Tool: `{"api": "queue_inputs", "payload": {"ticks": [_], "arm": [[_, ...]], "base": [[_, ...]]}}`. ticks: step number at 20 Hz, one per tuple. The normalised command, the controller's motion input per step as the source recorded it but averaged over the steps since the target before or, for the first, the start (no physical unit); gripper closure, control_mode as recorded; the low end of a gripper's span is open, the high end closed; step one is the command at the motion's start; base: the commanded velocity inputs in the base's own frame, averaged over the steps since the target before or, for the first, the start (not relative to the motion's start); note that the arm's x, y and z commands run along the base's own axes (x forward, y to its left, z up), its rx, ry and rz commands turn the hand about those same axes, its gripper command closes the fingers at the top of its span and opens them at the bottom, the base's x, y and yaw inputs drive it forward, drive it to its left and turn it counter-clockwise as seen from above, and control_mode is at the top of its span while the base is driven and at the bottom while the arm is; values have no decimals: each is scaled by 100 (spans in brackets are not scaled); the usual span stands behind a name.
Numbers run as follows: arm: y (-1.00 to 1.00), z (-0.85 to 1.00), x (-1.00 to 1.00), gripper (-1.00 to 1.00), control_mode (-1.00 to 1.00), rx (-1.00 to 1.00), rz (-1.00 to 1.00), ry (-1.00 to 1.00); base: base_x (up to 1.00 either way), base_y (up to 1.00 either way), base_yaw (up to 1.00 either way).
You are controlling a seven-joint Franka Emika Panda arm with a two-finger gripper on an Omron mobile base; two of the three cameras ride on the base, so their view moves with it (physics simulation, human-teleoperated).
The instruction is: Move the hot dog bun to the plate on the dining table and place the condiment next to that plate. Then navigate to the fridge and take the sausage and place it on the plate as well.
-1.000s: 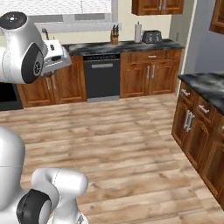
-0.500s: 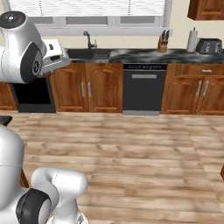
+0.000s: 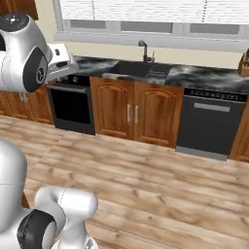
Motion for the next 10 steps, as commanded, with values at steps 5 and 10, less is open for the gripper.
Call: {"api": "queue_inputs", "payload": {"ticks": [5,10], "arm": [[0,0,0,100,100,0,0,0],[0,0,0,100,100,0,0,0]], "base": [[100,-6,50],[100,-10,56]]}}
